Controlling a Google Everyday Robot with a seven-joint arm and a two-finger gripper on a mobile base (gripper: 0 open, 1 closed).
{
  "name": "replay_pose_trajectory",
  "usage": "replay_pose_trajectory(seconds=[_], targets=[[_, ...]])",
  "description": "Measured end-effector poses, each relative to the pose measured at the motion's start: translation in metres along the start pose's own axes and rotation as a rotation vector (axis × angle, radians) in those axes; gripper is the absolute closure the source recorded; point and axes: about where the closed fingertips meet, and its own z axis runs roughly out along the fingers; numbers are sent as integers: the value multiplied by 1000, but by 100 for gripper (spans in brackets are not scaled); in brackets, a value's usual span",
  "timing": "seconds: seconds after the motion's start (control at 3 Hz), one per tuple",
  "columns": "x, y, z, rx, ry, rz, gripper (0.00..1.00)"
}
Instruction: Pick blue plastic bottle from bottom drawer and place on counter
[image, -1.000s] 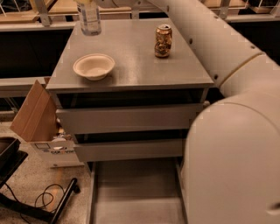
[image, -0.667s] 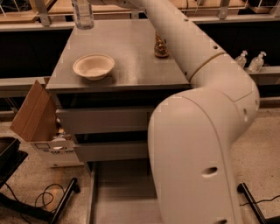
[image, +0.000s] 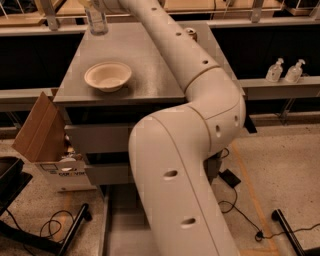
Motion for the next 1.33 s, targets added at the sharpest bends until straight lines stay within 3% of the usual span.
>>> replay_pose_trajectory(seconds=[0.33, 1.33], targets=[[49, -36, 27, 45, 1, 48, 100], [80, -40, 49, 72, 34, -22, 100]])
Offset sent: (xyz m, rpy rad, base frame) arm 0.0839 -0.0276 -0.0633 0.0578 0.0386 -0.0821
